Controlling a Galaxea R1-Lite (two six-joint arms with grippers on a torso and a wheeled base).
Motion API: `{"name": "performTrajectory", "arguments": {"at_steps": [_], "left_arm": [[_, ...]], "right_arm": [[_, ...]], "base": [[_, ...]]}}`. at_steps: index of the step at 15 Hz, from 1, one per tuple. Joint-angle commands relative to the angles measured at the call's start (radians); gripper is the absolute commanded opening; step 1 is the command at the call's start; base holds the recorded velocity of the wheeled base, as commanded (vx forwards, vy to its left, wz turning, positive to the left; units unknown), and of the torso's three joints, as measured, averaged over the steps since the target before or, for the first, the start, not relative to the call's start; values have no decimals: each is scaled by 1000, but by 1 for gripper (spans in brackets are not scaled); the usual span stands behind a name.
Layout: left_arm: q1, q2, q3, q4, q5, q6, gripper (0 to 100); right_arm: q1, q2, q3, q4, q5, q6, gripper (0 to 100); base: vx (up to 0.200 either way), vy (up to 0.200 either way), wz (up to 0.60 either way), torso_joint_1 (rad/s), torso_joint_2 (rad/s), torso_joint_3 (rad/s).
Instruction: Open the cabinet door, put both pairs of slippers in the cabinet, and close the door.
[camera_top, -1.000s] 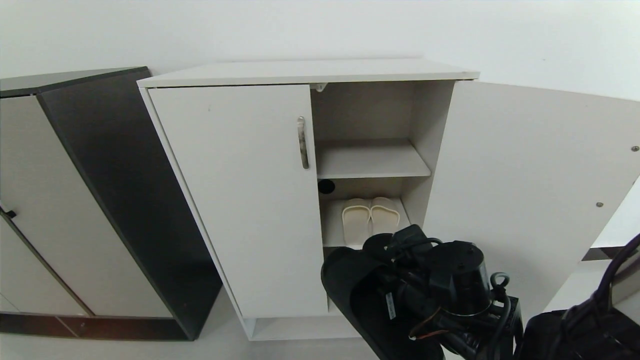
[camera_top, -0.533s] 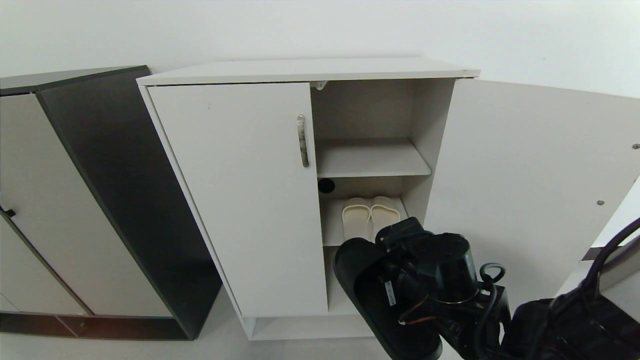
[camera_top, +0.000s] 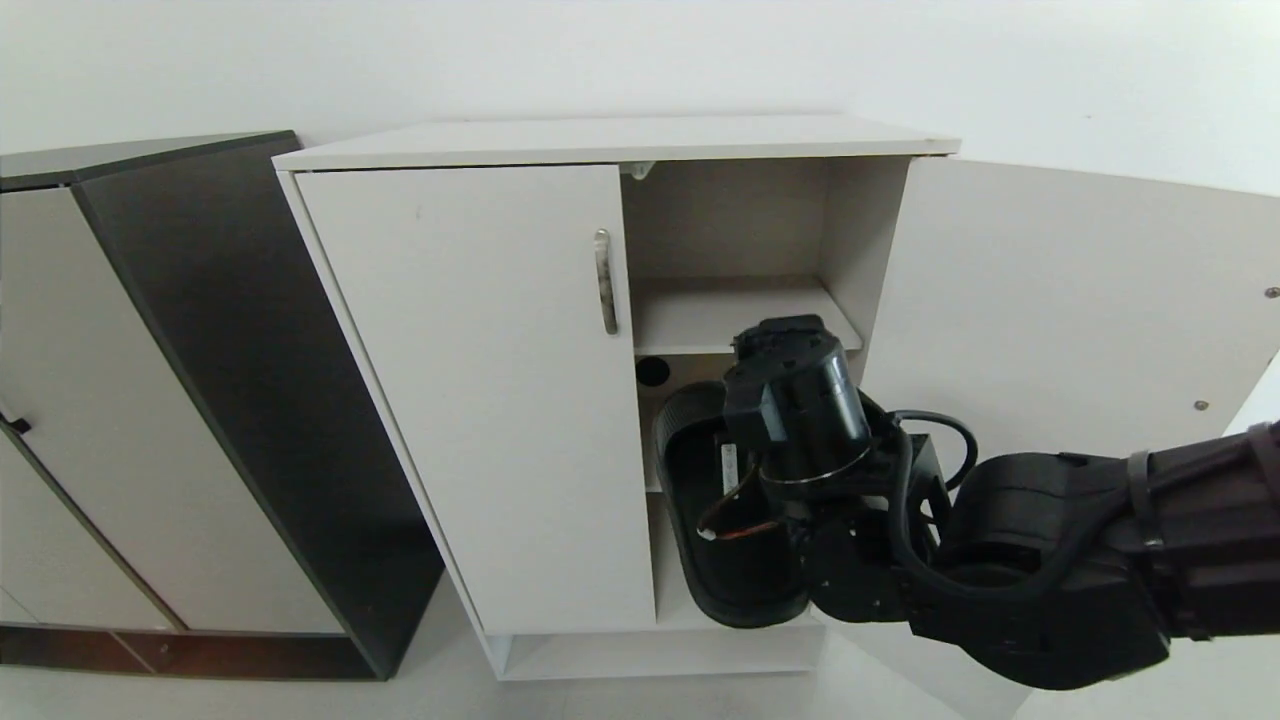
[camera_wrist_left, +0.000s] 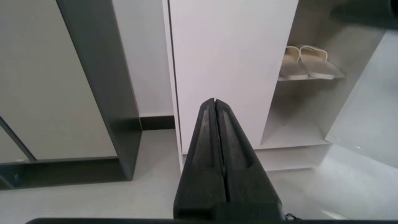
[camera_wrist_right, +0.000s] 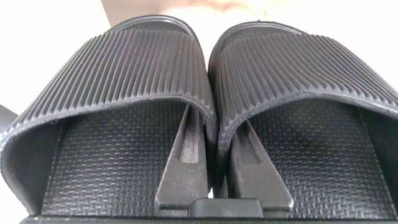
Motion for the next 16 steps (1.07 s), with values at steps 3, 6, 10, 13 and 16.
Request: {"name": "performTrajectory", "arguments": {"at_steps": [3,6,10,13,16], "left_arm": [[0,2,0,-2,0,0,0],[0,2,0,0,0,0,0],[0,2,0,0,0,0,0],[0,2,0,0,-2,1,0],[0,2,0,0,-2,1,0]], "right_arm": [[-14,-7,-63,3,-7,-39,0],[-28,-5,-79,3,-7,-47,0],[-34,-2,-79,1,-7,-51,0],[-34,-2,-83,3,-7,-53,0],[-35,-2,-99,4,-7,-53,0]], "base": [[0,0,0,0,0,0],[0,0,0,0,0,0],[0,0,0,0,0,0],[200,0,0,-1,5,4],[200,0,0,1,2,2]]}}
